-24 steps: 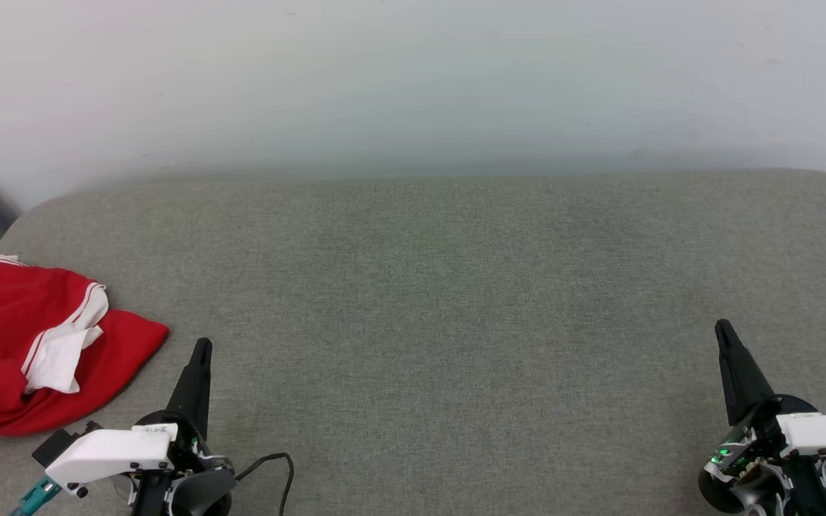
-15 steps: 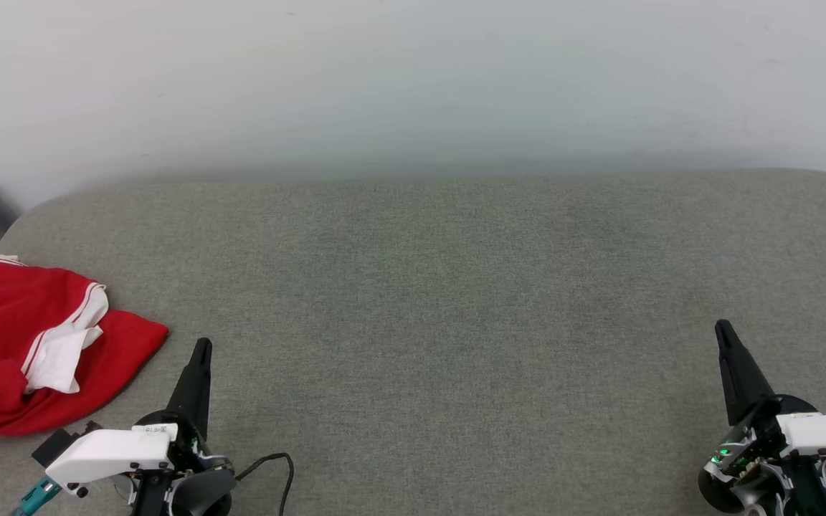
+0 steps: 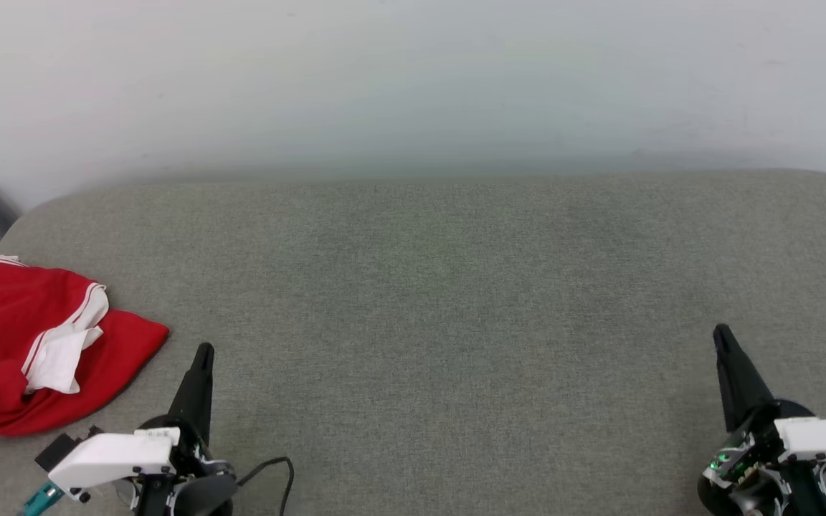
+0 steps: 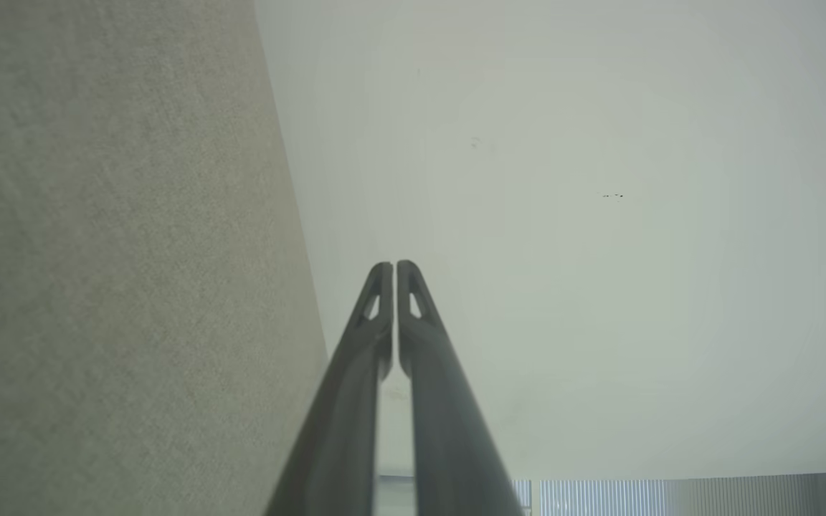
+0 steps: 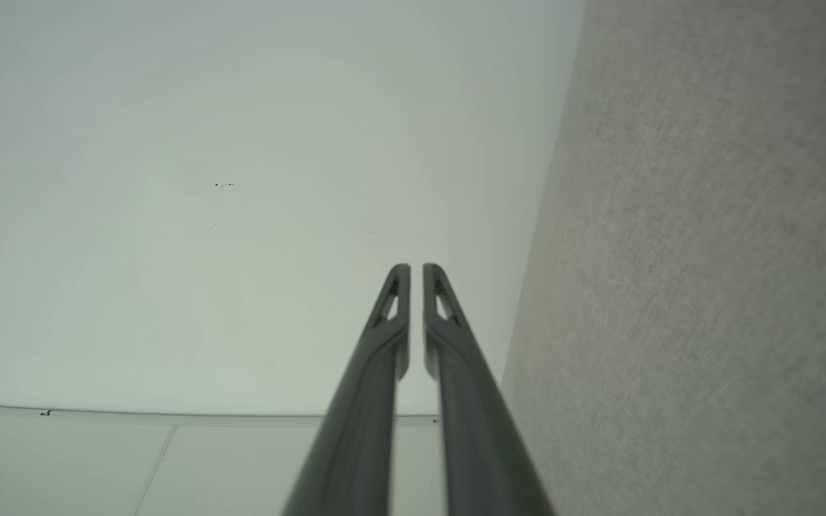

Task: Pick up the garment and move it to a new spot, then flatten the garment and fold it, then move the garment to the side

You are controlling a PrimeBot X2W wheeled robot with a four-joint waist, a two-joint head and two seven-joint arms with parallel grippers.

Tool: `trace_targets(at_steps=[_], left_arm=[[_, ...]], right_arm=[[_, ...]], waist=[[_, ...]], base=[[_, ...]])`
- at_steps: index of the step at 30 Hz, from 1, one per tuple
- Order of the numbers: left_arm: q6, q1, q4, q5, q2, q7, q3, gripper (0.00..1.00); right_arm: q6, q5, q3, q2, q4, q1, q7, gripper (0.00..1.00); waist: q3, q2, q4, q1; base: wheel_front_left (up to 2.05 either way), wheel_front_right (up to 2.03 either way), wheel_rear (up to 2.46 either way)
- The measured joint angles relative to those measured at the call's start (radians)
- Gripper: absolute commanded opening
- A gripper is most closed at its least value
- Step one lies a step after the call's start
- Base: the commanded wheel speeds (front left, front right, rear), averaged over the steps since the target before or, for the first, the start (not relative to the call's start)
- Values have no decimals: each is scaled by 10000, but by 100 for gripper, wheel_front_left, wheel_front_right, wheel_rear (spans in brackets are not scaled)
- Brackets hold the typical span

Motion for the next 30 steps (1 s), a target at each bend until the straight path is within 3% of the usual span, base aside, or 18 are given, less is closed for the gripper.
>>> trace_targets(at_steps=[16,30], left_arm=[[6,192,-194,570,-17,-660,-696,100],[6,180,-692,3513,-15,-1243,-959,100]], right_arm=[[-2,-623,439,-65,-174,267,-598,100],[-2,-3532,621,-173,-616,267,-1243,100]], waist=[[17,0,-14,0],[15,0,-35,0]], base=[[0,0,0],[0,0,0]])
